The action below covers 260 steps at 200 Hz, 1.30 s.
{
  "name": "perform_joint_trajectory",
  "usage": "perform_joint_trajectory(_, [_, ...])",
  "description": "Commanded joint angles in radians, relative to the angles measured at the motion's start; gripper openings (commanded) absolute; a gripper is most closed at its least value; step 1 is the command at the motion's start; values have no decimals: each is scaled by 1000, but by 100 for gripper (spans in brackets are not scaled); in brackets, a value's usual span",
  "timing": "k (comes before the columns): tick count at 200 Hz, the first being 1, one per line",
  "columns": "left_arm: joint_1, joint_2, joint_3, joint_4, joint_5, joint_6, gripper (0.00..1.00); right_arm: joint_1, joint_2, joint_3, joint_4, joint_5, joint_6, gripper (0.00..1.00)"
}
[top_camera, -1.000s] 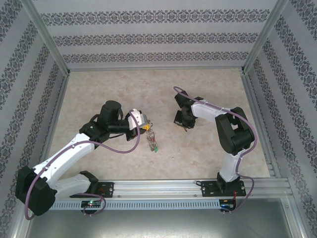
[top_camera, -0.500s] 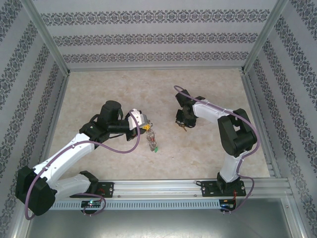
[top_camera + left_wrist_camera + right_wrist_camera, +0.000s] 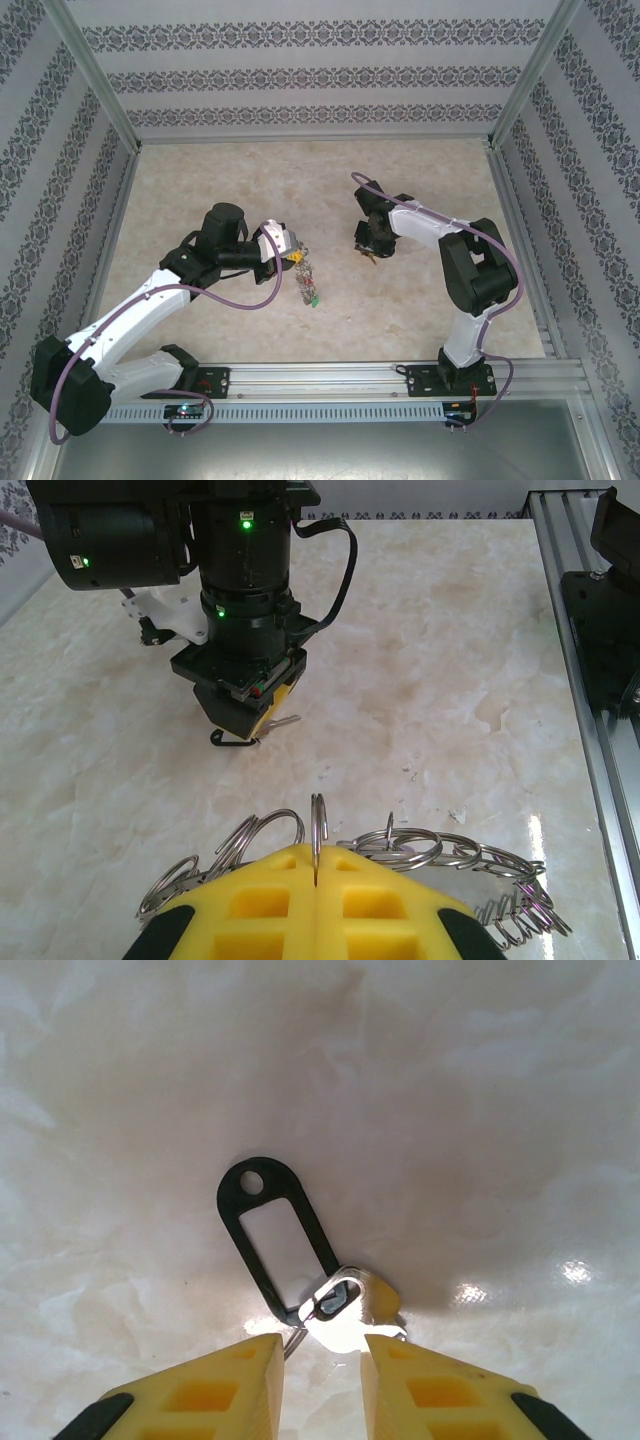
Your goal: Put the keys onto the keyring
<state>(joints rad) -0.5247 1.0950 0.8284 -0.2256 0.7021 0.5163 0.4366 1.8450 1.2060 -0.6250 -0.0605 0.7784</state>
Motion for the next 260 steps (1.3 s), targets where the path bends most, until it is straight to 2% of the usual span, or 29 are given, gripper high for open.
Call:
perform_joint_trajectory(1, [-15,-20,-6,6,19,6,0,17,13,30,-17,2,3,28])
perform_joint_trajectory(45, [-14,-17,-9,7,22,7,0,25,55,41,-21,2,15,27])
perform_joint_trajectory(97, [-15,-23,-13,6,17,7,0,31,53,36,-21,9,15,13])
perform_joint_trajectory(122, [-15,-17,-11,6,18,8,0,34,38,41,-34,24,15,18])
perform_joint_trajectory(155, [-14,-14,-9,12,23,5,0,34,23,44,-40,33,12,17])
perform_joint_trajectory(167, [-14,-15,-10,18,22,0,0,35,27,45,-41,32,10,13])
perform_joint_trajectory(260, [-14,-15,-13,14,25,-1,0,37,13,44,-45,57,10,16])
